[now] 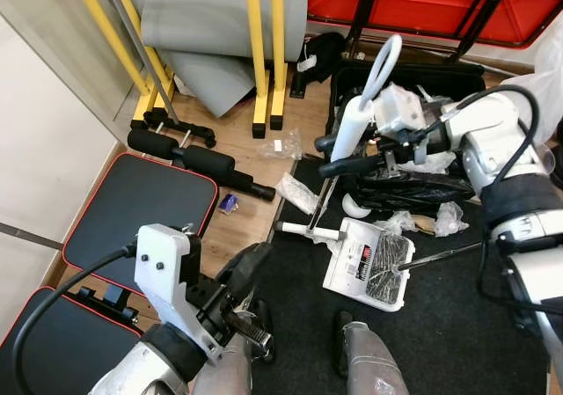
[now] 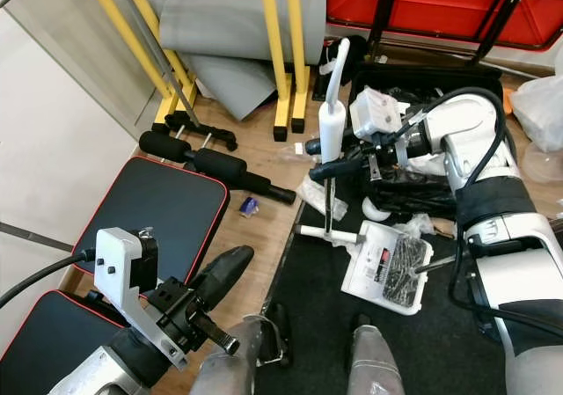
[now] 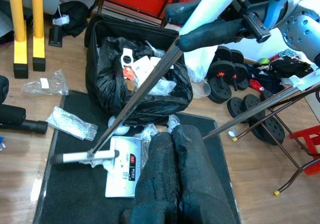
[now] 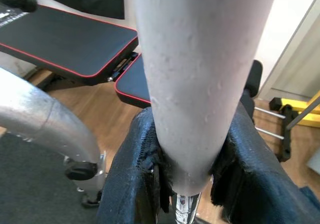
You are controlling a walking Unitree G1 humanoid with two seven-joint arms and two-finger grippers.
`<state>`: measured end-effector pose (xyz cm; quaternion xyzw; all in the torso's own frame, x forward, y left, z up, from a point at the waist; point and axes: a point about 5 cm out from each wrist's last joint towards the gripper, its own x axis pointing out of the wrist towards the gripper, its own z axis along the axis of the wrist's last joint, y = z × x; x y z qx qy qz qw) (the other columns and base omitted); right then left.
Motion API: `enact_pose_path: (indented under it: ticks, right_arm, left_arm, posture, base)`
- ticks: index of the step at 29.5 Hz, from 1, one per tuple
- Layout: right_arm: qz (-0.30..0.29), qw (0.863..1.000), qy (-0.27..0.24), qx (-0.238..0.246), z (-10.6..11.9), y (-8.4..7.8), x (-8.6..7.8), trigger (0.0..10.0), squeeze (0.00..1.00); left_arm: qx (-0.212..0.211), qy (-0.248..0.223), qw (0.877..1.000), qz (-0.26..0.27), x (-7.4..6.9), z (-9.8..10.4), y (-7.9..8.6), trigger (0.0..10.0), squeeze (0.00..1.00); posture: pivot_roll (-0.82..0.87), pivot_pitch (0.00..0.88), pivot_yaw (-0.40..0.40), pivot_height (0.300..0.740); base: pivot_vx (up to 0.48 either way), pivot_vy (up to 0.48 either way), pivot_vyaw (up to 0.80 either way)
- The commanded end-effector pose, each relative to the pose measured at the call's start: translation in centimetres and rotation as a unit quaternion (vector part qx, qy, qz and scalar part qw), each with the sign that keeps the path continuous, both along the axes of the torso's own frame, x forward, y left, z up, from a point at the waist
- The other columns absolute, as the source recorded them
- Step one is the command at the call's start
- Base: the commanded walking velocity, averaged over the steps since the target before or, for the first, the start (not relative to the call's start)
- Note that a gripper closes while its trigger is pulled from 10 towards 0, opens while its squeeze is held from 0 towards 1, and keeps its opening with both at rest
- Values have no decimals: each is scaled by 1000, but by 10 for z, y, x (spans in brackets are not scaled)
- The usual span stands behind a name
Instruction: Sweep floor
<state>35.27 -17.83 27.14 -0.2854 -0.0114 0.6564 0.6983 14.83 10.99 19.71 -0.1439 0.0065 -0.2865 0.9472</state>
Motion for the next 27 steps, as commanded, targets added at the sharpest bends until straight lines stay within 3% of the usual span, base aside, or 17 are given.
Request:
enact_pose_path:
  ticks: [1,9,16,23,27]
  right_arm:
    - [12,999,32,2,-4,-2,-3,10000,0]
    - [9,999,32,5,9,-7,-6,10000,0]
    - [-22,999,-24,15,23,-9,-1,10000,0]
    - [-20,989,-106,103,59,11,-5,10000,0]
    - [-20,984,-94,152,67,21,-8,10000,0]
  left_arm:
    - [2,17,1000,11,-1,-4,1,10000,0]
    - [2,16,1000,11,0,-5,1,10000,0]
    - [2,16,1000,11,1,-5,1,10000,0]
    - [2,14,1000,12,3,-6,2,10000,0]
    - [1,14,1000,11,4,-7,1,10000,0]
  posture:
    - [61,346,59,740]
    - [58,345,58,740]
    - [58,344,58,740]
    - [49,338,56,740]
    - [44,332,51,740]
  base:
    - [0,0,0]
    - [0,0,0]
    - [0,0,0]
    - [0,0,0]
    - [0,0,0]
